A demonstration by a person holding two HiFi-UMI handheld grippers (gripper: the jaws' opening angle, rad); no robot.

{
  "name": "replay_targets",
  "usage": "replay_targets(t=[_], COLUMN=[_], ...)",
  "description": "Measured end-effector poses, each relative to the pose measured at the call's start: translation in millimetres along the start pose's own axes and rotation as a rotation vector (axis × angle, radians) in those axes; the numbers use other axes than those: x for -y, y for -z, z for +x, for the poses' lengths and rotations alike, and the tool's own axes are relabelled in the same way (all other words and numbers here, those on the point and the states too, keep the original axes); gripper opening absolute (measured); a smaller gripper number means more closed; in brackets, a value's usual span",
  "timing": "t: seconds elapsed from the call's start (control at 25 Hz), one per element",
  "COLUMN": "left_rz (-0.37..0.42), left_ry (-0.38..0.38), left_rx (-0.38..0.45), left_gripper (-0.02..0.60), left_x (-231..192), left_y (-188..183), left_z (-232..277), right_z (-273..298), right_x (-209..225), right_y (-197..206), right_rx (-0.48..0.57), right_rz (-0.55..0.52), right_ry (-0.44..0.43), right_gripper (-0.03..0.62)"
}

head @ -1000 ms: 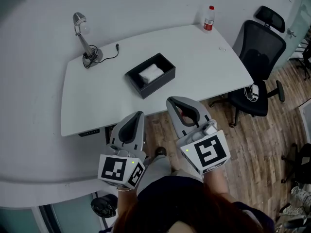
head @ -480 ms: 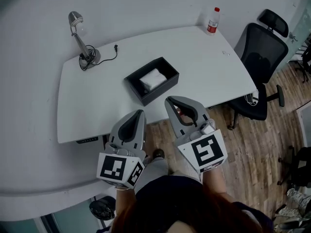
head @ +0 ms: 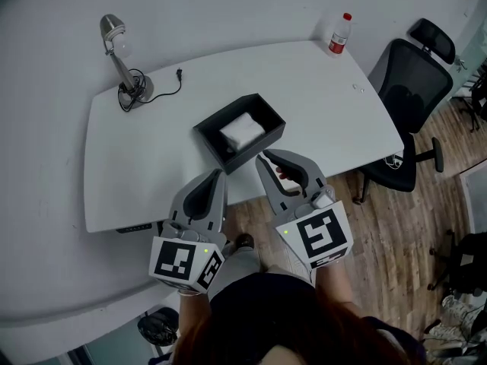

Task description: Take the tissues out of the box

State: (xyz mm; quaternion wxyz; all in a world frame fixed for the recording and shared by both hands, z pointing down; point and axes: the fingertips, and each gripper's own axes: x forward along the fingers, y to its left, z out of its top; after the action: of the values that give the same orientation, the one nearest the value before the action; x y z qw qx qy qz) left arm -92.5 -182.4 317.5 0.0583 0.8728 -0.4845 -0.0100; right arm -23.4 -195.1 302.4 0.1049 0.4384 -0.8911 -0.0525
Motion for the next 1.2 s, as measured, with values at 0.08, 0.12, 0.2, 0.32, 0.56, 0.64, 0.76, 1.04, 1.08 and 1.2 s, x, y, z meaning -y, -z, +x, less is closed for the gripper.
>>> replay_targets(t=[0.08, 0.12, 0.2, 0.32, 0.56, 0.64, 0.76, 1.04, 1.08, 1.2], left_rz=[-0.003, -0.004, -0.007, -0.012, -0.024, -0.029, -0.038, -0.064, -0.067, -0.077], left_ry=[0.002, 0.004, 0.008, 0.013, 0.023, 0.031, 0.040, 0.051, 0.053, 0.055], left_rx=[0.000, 0.000, -0.001, -0.006, -0.011, -0.017, -0.022, -0.028, -0.030, -0.035], left_gripper=[0.021, 0.021, 0.021, 0.021, 0.021, 0.021, 0.021, 0.021, 0.021, 0.021], left_x=[-5.2, -7.6, -12.0, -19.1, -32.4, -34.8, -39.7, -52.8, -54.5, -60.0], left_y=[0.0, 0.2, 0.9, 1.9, 2.9, 4.6, 7.5, 12.6, 13.6, 15.6], left_z=[3.6, 5.5, 9.4, 14.5, 25.2, 29.2, 34.5, 50.6, 52.9, 59.2], right_z=[6.5, 9.6, 16.0, 25.6, 44.9, 50.5, 58.9, 80.8, 84.0, 93.1], right_x=[0.2, 0.6, 1.8, 3.9, 6.2, 7.8, 9.7, 14.6, 15.2, 16.5], right_y=[1.7, 2.5, 4.1, 6.6, 15.4, 19.5, 25.5, 38.2, 40.5, 47.5], right_rx=[-0.012, -0.017, -0.027, -0.047, -0.083, -0.094, -0.123, -0.181, -0.191, -0.219], right_rz=[-0.003, -0.005, -0.010, -0.019, -0.026, -0.027, -0.037, -0.054, -0.055, -0.057], right_ry=[-0.003, -0.004, -0.005, -0.003, -0.009, -0.010, -0.013, -0.030, -0.033, -0.044], right_gripper=[0.052, 0.052, 0.058, 0.067, 0.095, 0.104, 0.121, 0.152, 0.158, 0.173])
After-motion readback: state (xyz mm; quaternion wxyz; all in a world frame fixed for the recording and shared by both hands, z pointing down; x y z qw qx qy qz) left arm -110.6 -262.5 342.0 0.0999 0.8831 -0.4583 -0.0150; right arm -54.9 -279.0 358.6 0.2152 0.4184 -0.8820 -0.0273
